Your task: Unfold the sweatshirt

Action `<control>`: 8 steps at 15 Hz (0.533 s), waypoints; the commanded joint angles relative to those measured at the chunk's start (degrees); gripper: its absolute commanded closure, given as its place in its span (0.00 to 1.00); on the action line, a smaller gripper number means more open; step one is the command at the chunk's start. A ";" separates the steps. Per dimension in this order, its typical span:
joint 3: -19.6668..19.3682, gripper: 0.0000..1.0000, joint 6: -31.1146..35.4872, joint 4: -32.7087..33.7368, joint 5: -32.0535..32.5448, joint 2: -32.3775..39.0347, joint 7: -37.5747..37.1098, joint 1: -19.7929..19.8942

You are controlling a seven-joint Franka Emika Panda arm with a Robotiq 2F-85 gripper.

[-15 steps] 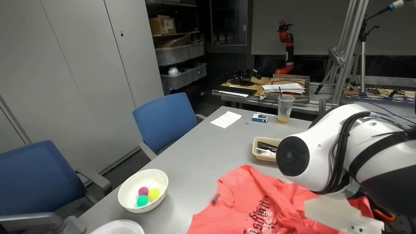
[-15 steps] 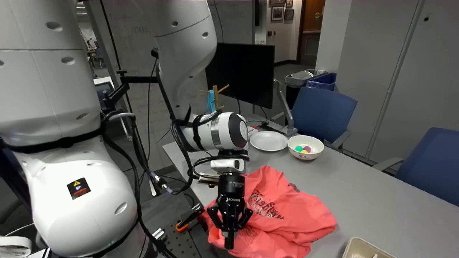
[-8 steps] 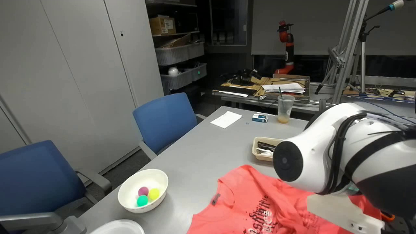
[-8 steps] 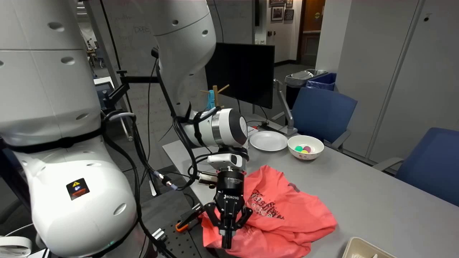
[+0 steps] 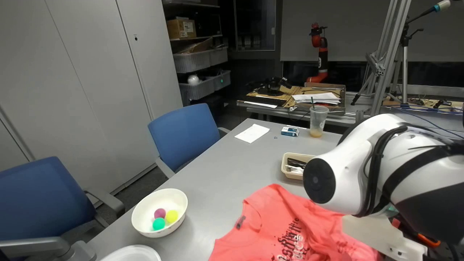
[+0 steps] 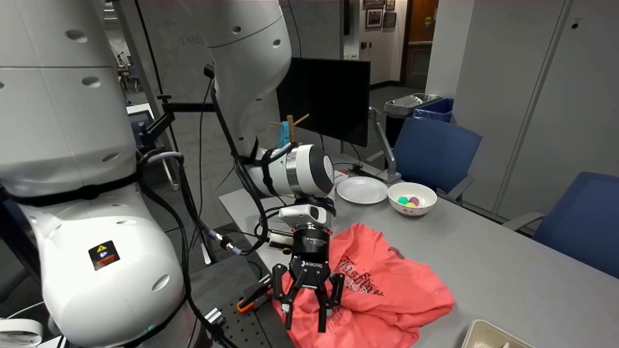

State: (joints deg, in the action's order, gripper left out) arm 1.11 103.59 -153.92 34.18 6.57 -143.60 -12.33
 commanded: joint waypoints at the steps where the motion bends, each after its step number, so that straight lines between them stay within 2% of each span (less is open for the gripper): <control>1: 1.72 0.06 3.39 -0.60 2.47 -1.19 0.06 1.60; 2: 1.78 0.01 5.43 -0.89 3.36 -1.41 0.53 1.67; 8: 1.22 0.00 24.65 -2.82 14.08 -1.74 1.58 2.79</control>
State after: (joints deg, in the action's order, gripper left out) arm 1.65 120.73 -154.84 42.91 6.55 -142.71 -11.72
